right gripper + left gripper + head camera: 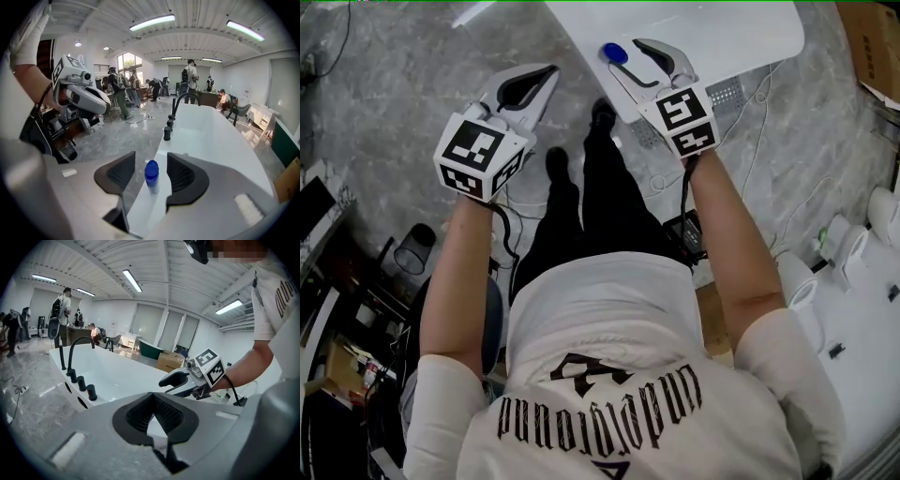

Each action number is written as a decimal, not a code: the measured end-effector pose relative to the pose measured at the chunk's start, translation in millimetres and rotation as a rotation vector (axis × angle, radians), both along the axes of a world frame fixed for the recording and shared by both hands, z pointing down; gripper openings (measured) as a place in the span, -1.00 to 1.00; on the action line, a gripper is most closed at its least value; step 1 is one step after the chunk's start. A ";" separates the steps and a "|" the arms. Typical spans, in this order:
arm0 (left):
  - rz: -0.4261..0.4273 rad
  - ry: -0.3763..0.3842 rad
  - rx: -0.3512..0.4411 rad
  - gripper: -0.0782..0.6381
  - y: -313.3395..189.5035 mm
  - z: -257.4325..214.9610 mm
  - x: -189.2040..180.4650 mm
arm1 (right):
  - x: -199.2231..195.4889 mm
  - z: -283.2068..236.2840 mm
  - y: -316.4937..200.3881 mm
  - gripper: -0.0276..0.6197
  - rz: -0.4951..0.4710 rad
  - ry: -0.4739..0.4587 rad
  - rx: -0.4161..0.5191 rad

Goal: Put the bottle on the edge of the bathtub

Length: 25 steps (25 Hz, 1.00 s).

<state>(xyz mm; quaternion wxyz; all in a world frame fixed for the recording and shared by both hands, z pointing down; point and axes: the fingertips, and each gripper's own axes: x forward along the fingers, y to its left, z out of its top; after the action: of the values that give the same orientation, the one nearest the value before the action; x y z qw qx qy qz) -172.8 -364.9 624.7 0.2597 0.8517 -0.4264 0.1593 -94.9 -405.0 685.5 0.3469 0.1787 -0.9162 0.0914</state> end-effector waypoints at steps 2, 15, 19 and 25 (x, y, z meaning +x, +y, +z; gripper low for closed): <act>0.014 -0.008 0.021 -0.76 5.2 -19.0 -0.3 | 4.5 -21.4 4.3 -0.27 0.019 -0.007 0.021; 0.084 0.008 0.221 -0.76 83.5 -163.9 8.7 | 15.0 -185.5 76.0 -0.50 0.123 -0.143 0.150; 0.113 0.019 0.283 -0.76 108.1 -206.9 12.4 | 11.6 -235.8 106.9 -0.62 0.118 -0.183 0.195; 0.132 0.036 0.364 -0.76 145.9 -265.8 10.5 | 12.6 -298.9 147.4 -0.87 0.097 -0.232 0.235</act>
<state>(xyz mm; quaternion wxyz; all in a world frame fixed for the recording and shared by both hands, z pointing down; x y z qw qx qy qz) -162.3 -219.0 358.9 0.0978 0.9134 -0.3867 0.0809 -82.3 -257.6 386.6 0.2109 0.2502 -0.9447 0.0202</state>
